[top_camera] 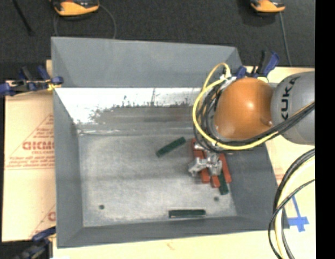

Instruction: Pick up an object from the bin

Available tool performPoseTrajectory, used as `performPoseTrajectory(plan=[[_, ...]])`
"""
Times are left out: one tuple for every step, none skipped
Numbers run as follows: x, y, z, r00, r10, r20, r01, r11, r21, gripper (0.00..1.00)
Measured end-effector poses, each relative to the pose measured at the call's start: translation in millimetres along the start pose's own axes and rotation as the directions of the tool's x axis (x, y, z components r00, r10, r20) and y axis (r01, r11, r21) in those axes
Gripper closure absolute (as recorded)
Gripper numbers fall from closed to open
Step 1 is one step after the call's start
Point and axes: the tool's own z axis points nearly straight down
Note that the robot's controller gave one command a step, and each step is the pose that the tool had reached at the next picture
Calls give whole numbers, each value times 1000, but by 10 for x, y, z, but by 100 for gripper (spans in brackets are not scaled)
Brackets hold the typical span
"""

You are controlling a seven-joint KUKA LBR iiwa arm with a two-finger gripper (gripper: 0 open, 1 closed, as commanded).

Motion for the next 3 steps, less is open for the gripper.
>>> performPoseTrajectory(plan=[[528, 227, 36, 1000, -21, 13, 21, 1000, 2, 100], [494, 211, 24, 1000, -25, 13, 25, 1000, 4, 0], [500, 210, 24, 1000, -23, 12, 23, 1000, 4, 100]])
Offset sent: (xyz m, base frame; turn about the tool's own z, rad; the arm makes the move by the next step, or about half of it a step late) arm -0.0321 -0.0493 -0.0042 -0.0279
